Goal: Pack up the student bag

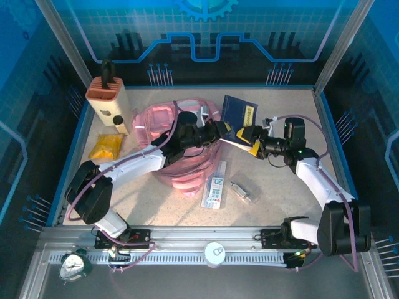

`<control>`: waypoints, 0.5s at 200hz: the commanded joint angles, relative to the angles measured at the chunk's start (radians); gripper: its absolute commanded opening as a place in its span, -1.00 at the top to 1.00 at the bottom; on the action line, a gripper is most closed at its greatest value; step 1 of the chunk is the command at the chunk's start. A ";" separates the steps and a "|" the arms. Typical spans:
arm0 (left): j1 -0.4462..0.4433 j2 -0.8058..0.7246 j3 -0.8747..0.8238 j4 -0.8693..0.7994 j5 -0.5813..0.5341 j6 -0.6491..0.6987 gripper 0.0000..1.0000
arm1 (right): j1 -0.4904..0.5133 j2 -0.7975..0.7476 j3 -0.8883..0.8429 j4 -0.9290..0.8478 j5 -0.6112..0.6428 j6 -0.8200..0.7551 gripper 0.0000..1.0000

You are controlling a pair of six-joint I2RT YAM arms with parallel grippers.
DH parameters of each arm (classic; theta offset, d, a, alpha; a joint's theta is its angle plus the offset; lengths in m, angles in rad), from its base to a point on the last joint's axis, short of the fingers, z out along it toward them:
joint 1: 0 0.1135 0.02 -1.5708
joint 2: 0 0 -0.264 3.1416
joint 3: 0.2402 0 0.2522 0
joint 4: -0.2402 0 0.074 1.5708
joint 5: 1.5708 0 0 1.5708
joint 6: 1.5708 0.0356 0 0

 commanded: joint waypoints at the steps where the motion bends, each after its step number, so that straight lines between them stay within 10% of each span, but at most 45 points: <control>1: -0.006 -0.027 0.042 0.088 -0.033 0.004 1.00 | 0.015 0.024 -0.031 0.249 -0.057 0.187 -0.99; 30: -0.006 -0.032 0.024 0.042 -0.059 0.030 1.00 | 0.012 0.011 -0.055 0.438 -0.066 0.307 -0.87; 100: -0.007 -0.062 0.018 -0.124 -0.153 0.136 1.00 | 0.006 -0.064 -0.004 0.160 0.005 0.117 -0.04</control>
